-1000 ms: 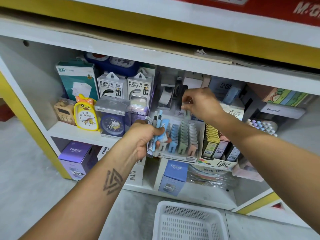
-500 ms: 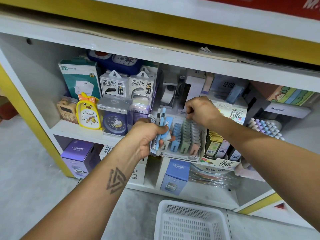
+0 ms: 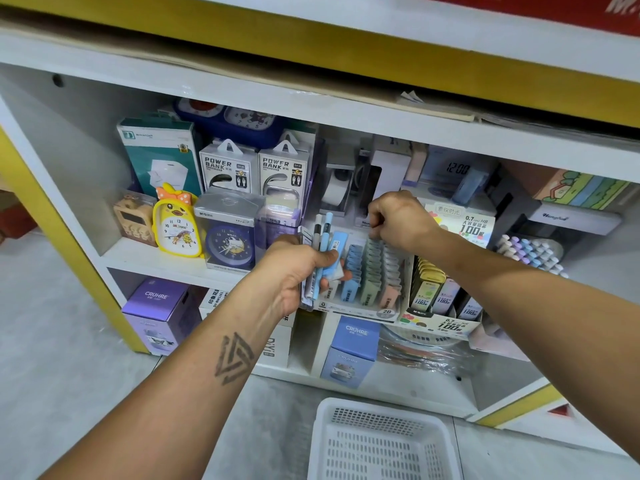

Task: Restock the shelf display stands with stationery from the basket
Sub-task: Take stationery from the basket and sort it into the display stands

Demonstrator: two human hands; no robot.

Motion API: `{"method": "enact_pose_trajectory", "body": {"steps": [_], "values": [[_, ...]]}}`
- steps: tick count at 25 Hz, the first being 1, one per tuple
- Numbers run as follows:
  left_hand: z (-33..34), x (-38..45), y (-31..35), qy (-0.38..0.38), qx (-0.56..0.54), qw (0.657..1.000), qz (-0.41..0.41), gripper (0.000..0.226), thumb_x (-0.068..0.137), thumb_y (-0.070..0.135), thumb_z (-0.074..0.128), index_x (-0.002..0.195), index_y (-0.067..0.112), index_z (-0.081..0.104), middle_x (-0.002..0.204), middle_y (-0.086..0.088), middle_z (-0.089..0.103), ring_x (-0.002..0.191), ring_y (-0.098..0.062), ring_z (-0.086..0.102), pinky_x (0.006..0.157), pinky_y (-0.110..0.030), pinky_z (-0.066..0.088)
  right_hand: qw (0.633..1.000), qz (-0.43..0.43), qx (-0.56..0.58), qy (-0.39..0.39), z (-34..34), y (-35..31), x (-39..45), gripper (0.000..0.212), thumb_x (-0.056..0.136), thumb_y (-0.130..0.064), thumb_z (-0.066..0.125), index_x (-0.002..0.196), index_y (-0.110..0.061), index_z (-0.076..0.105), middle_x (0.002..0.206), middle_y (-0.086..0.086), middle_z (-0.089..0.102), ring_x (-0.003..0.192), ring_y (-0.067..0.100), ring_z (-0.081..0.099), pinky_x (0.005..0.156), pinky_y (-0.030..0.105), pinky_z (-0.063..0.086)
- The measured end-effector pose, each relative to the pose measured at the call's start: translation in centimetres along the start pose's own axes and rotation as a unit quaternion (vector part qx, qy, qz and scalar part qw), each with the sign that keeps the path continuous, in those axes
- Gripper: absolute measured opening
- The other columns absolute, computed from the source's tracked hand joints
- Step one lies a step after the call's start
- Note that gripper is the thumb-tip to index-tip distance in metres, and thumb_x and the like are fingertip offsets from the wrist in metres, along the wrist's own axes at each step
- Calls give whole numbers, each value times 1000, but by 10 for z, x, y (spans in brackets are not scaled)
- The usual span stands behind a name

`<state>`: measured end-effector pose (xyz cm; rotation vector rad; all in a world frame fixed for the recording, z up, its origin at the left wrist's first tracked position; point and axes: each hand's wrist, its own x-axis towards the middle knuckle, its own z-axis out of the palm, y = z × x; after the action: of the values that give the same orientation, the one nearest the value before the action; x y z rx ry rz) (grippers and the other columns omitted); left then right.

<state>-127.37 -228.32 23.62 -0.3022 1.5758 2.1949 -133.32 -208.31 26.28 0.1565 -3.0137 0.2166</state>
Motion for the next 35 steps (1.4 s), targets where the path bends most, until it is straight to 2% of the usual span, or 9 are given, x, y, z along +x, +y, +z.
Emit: {"method": "enact_pose_trajectory", "body": {"steps": [3, 7, 13, 18, 24, 28, 31, 33, 35], "values": [[1, 0, 0, 0, -4, 1000, 3, 23, 86, -7, 67, 99, 3, 51, 81, -23, 74, 72, -37, 74, 36, -22, 43, 999, 5, 47, 17, 0, 1, -1, 16, 80, -1, 77, 74, -10, 65, 82, 1, 61, 80, 17, 59, 72, 23, 43], [1, 1, 0, 0, 3, 1000, 4, 30, 86, -7, 67, 109, 1, 50, 85, -25, 74, 73, -38, 74, 37, -23, 44, 999, 6, 10, 30, 5, -2, 1, 22, 82, -3, 74, 71, -15, 60, 83, 3, 61, 83, 22, 62, 73, 24, 45], [-1, 2, 1, 4, -4, 1000, 5, 30, 85, -9, 67, 98, 7, 45, 80, -23, 73, 71, -39, 74, 36, -22, 43, 1000, -4, -3, 3, 1, 0, 2, 30, 82, -3, 76, 66, -18, 55, 82, 0, 56, 81, 22, 59, 69, 23, 40], [0, 1, 0, -7, -7, 1000, 7, 40, 85, -8, 67, 118, 1, 46, 89, -26, 73, 74, -41, 73, 36, -22, 43, 1000, 11, -16, -23, -1, 0, 6, 35, 80, 2, 73, 62, -21, 54, 78, -3, 57, 79, 21, 60, 69, 24, 42], [1, 1, 0, 3, 6, 1000, 5, 45, 83, -6, 70, 122, -1, 49, 101, -26, 72, 81, -41, 73, 39, -24, 45, 999, 22, -15, -29, 4, -5, 8, 28, 83, 0, 71, 69, -22, 62, 92, 4, 67, 86, 21, 63, 75, 25, 48], [1, 0, 0, 9, 6, 1000, -1, 44, 82, -6, 71, 120, 2, 49, 101, -26, 72, 85, -42, 73, 39, -24, 45, 995, 29, -65, -76, -5, -18, 11, 19, 87, -6, 64, 97, -15, 77, 107, 5, 72, 96, 23, 67, 90, 33, 56], [1, 0, 1, 25, 5, 1000, 7, 37, 81, -5, 73, 109, 5, 52, 99, -25, 72, 86, -42, 72, 40, -25, 46, 981, 60, 166, -77, -13, -31, 3, 13, 92, -25, 69, 98, -17, 77, 95, 3, 76, 81, 14, 70, 69, 25, 55], [2, -1, 1, 35, 6, 999, 15, 31, 80, -4, 75, 99, 8, 54, 99, -24, 72, 87, -43, 72, 41, -25, 46, 921, 79, 349, -154, -17, -41, -10, 27, 87, -39, 74, 88, -12, 74, 78, 8, 76, 59, 13, 66, 50, 22, 49], [3, -3, 2, 32, -2, 999, 21, 26, 81, -2, 75, 97, 8, 56, 97, -24, 73, 84, -41, 73, 41, -24, 47, 896, 64, 402, -177, -17, -47, -19, 22, 82, -27, 80, 84, -7, 72, 70, 11, 74, 53, 13, 65, 46, 20, 48]]}}
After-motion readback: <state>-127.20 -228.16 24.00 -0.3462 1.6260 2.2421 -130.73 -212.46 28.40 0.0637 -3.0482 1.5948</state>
